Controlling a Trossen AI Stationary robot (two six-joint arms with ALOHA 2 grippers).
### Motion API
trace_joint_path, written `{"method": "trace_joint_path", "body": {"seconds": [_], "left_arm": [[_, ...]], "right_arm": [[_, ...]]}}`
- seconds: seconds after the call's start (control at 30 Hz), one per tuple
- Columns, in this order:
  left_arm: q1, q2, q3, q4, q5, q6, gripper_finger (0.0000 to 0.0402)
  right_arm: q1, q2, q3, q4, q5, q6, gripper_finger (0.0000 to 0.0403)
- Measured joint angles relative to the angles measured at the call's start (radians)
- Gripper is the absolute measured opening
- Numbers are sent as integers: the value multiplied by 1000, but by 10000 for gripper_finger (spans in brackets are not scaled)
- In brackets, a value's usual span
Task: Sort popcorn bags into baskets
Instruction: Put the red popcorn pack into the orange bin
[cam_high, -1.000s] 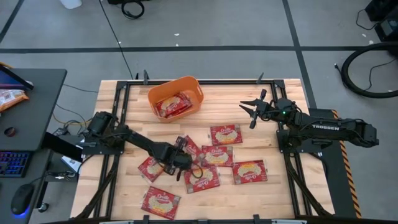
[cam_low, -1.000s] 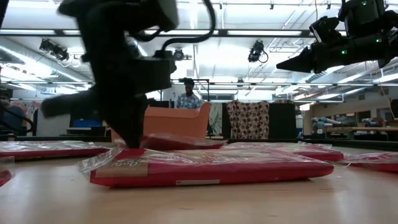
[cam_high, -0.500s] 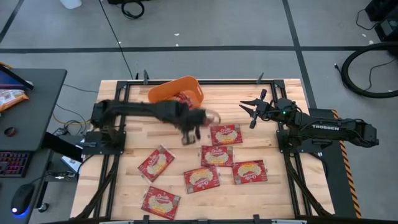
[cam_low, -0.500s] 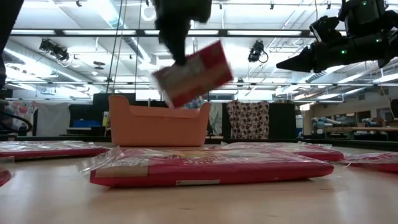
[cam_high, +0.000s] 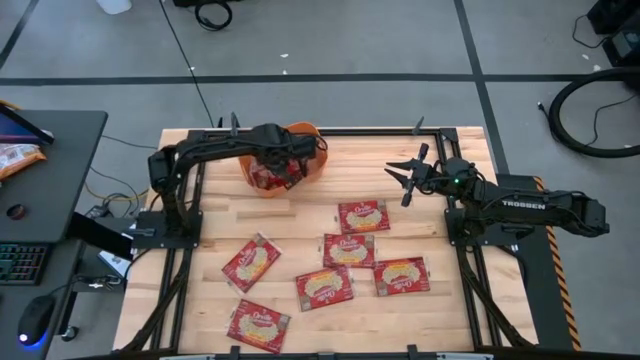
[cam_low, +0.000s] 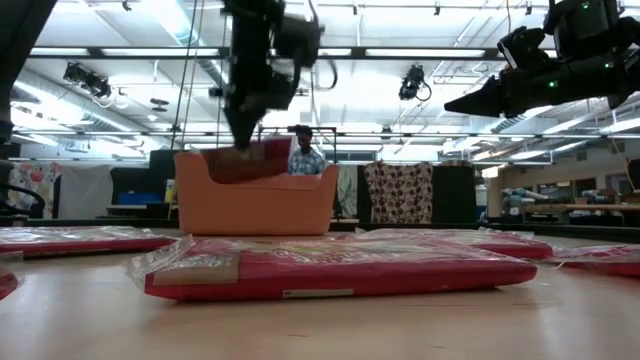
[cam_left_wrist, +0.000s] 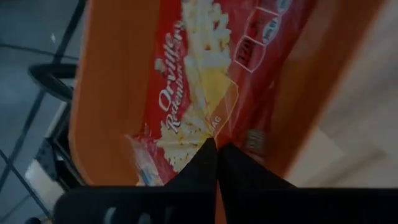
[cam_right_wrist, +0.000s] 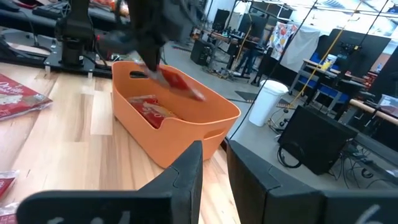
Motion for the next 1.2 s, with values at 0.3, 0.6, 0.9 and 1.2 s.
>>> {"method": "trace_joint_path", "body": {"seconds": [0.3, 0.6, 0.9, 1.2], "left_arm": [[30, 0, 0, 33, 137, -1, 146], [-263, -1, 34, 233, 194, 217, 183], [-497, 17, 26, 155, 191, 29, 183], [-549, 160, 26, 8, 314, -444, 183]], "right_arm": [[-1, 0, 0, 1, 3, -9, 79], [-1, 0, 0, 0, 12, -8, 79], [-1, 0, 0, -17, 25, -24, 79], [-1, 0, 0, -16, 25, -24, 79]]}}
